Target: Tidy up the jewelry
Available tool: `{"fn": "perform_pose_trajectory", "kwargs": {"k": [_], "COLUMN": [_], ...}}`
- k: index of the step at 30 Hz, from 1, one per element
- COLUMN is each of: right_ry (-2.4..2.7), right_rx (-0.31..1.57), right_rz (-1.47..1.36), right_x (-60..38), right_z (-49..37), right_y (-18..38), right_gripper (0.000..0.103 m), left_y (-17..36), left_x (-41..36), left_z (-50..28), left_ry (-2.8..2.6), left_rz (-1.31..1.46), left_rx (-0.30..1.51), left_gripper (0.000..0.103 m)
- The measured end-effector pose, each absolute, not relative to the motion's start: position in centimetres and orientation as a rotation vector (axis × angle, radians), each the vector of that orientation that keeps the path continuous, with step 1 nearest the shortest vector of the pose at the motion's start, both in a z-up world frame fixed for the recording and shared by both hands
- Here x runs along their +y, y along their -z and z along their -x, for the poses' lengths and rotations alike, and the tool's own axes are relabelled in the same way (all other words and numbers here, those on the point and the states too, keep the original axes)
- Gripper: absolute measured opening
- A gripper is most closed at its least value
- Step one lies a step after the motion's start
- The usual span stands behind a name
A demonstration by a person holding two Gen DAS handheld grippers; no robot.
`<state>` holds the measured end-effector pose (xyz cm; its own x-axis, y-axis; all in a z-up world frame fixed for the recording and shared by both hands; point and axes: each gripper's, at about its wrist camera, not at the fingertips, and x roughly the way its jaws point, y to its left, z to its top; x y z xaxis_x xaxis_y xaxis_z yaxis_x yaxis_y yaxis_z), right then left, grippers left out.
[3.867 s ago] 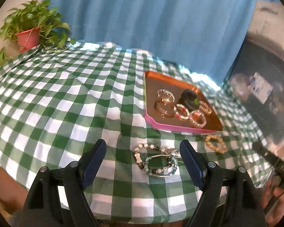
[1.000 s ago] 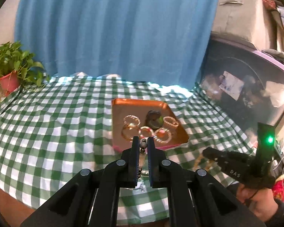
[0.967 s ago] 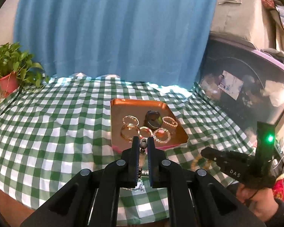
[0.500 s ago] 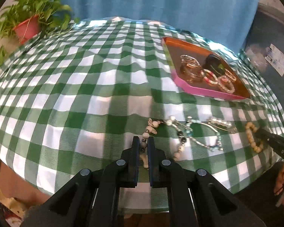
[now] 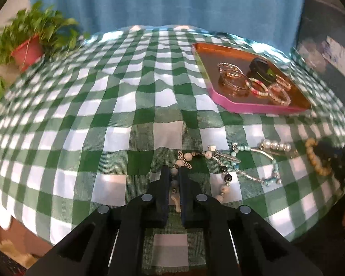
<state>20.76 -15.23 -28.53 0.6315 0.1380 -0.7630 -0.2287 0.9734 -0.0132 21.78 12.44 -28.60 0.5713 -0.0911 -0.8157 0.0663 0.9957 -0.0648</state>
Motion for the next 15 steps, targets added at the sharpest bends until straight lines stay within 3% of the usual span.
{"fn": "perform_pose_trajectory", "kwargs": {"k": [15], "right_ry": [-0.209], "right_rx": [0.787], "right_rz": [-0.106], "right_x": [-18.0], "right_z": [-18.8], "right_y": [23.8], "right_gripper": [0.012], "left_y": [17.0], "left_x": [9.0], "left_z": [-18.3], "left_ry": [0.141], "left_rz": [0.08], "left_rx": [0.773], "left_gripper": [0.008]}}
